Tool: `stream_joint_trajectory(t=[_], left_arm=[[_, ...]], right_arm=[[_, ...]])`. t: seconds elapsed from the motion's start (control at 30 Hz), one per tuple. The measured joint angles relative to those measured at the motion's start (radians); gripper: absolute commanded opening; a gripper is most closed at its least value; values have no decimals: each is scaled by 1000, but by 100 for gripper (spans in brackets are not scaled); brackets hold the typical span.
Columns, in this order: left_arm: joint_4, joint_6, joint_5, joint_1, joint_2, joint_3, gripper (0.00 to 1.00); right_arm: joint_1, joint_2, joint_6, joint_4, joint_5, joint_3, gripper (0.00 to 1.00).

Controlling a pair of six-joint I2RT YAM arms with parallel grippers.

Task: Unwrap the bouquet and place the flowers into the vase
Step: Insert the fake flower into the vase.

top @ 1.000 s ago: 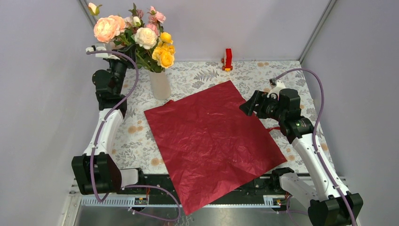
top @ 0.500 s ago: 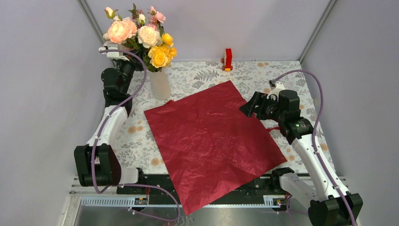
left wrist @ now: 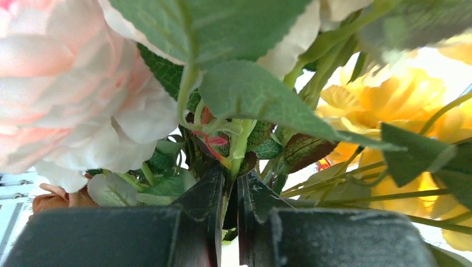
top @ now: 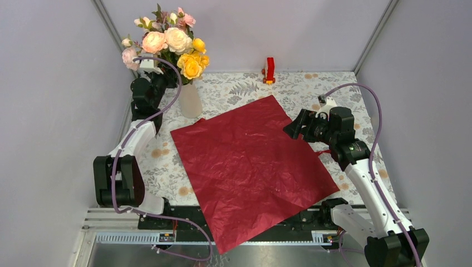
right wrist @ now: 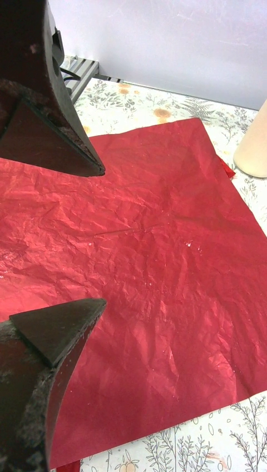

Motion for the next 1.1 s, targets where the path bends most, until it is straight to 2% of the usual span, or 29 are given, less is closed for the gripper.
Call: stream_joint_trajectory(t=[0.43, 0.6, 0.8, 1.1], left_arm=[[-11, 52, -24, -34, 28, 0, 0], [-8, 56, -29, -35, 31, 0, 12], [-25, 65, -39, -37, 30, -2, 37], [-100, 89, -72, -40, 1, -50, 59]], right_arm=[[0, 0, 0, 0, 2, -5, 86], [0, 0, 0, 0, 3, -8, 87], [0, 0, 0, 0, 4, -8, 87], [0, -4, 0, 0, 4, -15, 87]])
